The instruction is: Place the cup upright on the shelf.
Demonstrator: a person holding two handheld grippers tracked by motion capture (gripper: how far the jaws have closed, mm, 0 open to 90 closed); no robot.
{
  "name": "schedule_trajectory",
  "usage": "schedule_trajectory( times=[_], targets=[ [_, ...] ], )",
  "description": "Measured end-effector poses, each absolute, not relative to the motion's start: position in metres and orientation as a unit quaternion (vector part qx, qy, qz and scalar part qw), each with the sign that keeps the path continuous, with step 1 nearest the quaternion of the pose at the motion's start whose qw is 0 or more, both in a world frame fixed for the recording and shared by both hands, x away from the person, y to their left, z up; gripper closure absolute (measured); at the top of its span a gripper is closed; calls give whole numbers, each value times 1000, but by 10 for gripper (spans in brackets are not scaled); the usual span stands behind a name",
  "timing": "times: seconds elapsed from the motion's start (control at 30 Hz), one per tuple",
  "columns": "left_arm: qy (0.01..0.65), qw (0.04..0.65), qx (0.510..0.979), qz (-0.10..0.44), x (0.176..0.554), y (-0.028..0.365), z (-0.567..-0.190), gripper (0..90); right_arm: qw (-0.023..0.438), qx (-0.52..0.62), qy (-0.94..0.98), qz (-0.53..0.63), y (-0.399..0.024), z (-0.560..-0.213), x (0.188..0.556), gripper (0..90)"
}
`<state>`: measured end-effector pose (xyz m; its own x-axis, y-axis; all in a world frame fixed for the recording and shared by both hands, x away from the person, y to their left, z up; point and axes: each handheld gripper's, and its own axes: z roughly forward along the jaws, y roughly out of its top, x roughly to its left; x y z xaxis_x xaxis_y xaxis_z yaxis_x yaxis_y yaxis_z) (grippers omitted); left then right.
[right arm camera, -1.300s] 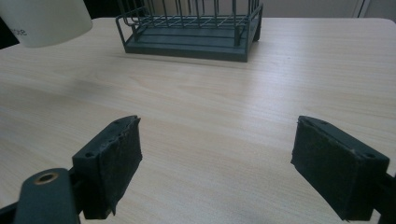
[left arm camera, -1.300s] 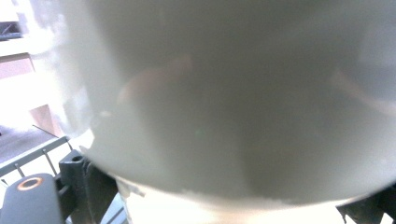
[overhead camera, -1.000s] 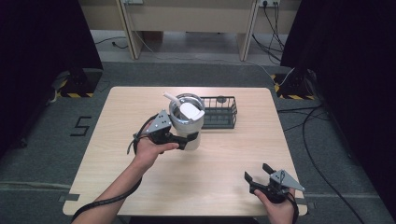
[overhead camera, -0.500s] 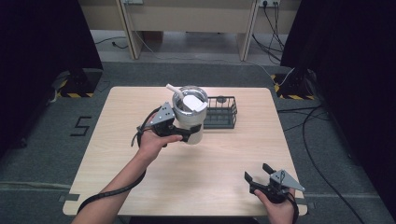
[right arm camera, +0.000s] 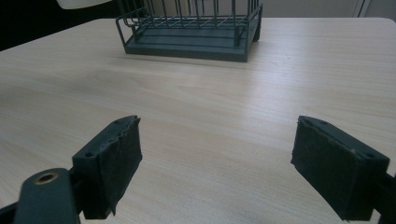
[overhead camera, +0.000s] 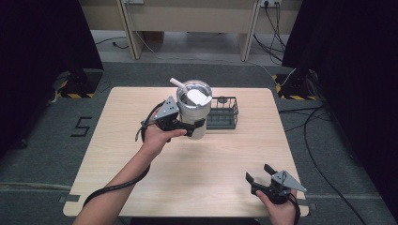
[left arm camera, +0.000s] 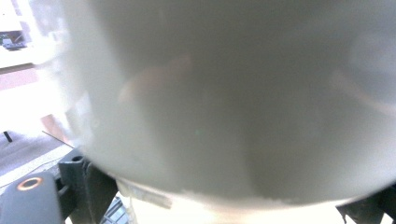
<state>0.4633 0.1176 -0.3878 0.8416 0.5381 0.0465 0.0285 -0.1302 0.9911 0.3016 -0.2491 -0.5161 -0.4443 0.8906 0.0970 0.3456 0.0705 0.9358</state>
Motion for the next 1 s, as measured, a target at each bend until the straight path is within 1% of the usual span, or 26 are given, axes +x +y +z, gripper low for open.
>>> schedule_trajectory(
  times=[1.0],
  targets=[
    [207,624,723,212,499,105,-371,103,267,456,678,511,-250,-516,301,161]
  ],
)
